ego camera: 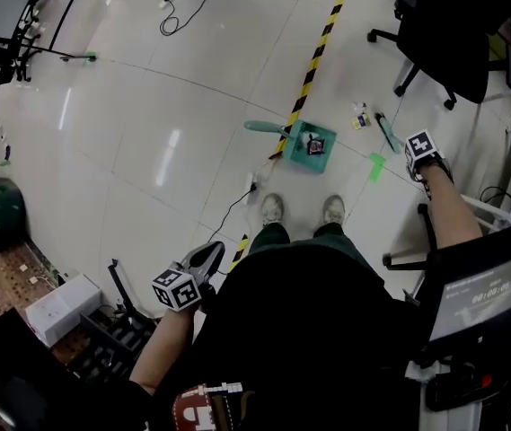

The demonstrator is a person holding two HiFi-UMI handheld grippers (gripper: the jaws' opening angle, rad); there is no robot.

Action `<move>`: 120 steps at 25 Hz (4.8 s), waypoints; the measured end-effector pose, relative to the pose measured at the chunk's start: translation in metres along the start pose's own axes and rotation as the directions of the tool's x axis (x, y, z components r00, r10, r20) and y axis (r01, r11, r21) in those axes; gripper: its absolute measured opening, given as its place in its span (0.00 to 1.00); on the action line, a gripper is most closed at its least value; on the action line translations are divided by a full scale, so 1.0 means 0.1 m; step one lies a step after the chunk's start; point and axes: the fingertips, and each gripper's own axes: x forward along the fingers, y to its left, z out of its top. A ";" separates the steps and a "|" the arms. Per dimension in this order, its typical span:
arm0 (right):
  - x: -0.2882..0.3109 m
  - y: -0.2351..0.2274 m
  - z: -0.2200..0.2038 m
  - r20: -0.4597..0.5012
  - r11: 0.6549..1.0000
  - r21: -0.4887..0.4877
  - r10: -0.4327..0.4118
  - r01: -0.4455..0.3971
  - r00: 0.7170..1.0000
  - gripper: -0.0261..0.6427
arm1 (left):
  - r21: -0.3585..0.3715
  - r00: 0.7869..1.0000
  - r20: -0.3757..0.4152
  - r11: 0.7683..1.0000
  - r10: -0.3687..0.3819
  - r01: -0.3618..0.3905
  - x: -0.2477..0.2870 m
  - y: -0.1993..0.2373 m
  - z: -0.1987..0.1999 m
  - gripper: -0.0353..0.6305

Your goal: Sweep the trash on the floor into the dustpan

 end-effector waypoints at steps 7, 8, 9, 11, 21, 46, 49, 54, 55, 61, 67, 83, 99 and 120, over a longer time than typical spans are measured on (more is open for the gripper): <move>0.25 0.49 0.31 -0.014 1.000 -0.031 -0.001 0.000 1.000 0.42 | -0.051 0.999 -0.010 0.998 0.047 -0.048 -0.30 0.31 -0.03 0.05; 0.25 0.51 0.36 -0.010 1.000 -0.020 0.003 -0.003 1.000 0.42 | -0.056 0.999 -0.011 0.997 0.050 -0.051 -0.33 0.33 -0.05 0.05; 0.23 0.51 0.41 -0.004 1.000 -0.008 0.008 -0.008 1.000 0.42 | -0.060 0.999 -0.011 0.997 0.052 -0.053 -0.34 0.35 -0.07 0.05; 0.16 0.48 0.55 0.011 1.000 0.012 0.017 -0.017 1.000 0.42 | -0.063 0.998 -0.009 0.997 0.054 -0.055 -0.37 0.39 -0.09 0.05; -0.20 0.00 0.83 -0.020 0.987 -0.096 -0.134 0.132 0.991 0.42 | -0.089 0.998 0.014 0.994 0.060 -0.059 -0.36 0.51 -0.14 0.05; 0.12 1.54 0.48 -0.110 0.878 -0.475 0.016 -0.066 0.994 0.42 | -0.129 0.998 0.033 0.990 0.056 -0.051 -0.30 0.62 -0.26 0.05; 0.01 1.71 0.32 -0.126 0.871 -0.466 0.108 -0.155 0.986 0.41 | -0.126 0.998 0.044 0.991 0.048 -0.042 -0.28 0.63 -0.26 0.05; -0.35 1.39 0.21 -0.055 0.883 -0.465 0.041 -0.061 0.998 0.41 | -0.119 0.998 0.059 0.992 0.038 -0.031 -0.34 0.61 -0.31 0.05; -0.41 1.29 0.24 -0.041 0.886 -0.462 0.025 -0.041 0.999 0.41 | -0.118 0.998 0.058 0.993 0.039 -0.032 -0.33 0.61 -0.32 0.05; -0.62 0.95 0.65 0.050 0.872 -0.482 -0.069 0.085 0.996 0.41 | -0.127 0.997 0.051 0.991 0.052 -0.045 -0.35 0.59 -0.39 0.05; 0.08 1.13 1.04 0.072 0.700 -0.677 -0.246 0.229 0.967 0.41 | -0.149 0.996 0.033 0.986 0.081 -0.076 -0.43 0.72 -0.53 0.05; -0.14 1.20 0.12 -0.038 0.948 -0.317 -0.017 0.004 0.999 0.41 | -0.159 0.997 0.057 0.986 0.059 -0.049 -0.38 0.76 -0.56 0.05; 0.18 1.92 -0.24 -0.042 0.815 0.428 0.450 -0.391 0.892 0.42 | -0.214 0.993 0.080 0.974 0.092 -0.073 -0.53 0.91 -0.74 0.05; -0.33 1.58 -0.82 0.030 0.850 0.258 0.468 -0.459 0.883 0.41 | -0.126 0.994 0.102 0.992 0.029 -0.016 -0.24 0.80 -0.30 0.05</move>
